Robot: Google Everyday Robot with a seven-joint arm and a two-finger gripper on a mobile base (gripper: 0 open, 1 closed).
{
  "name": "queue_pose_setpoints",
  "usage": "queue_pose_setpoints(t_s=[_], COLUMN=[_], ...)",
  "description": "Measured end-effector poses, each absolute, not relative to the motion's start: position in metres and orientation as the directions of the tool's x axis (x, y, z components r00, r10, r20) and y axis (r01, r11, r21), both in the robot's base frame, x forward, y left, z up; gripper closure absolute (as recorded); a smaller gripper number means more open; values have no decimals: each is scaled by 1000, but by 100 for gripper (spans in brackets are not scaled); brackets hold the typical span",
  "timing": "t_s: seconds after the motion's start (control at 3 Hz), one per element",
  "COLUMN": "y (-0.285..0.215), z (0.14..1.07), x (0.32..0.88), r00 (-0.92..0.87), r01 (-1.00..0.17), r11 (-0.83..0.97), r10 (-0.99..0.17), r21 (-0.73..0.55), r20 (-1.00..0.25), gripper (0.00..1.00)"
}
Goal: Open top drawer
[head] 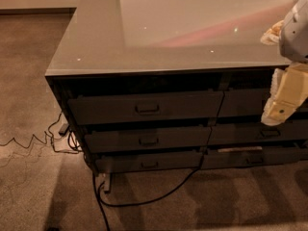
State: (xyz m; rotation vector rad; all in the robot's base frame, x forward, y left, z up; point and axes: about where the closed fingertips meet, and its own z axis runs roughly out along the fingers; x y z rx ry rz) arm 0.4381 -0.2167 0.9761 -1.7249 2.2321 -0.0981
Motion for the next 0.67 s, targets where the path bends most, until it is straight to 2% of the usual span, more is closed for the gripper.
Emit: queue_pose_setpoints(t_s=[0.67], y=[-217], z=[975], x=[442], r00=[-226], r01=[-931], r11=[279], r10=[-947], r21=[-236], r20=[-227], gripper=[0])
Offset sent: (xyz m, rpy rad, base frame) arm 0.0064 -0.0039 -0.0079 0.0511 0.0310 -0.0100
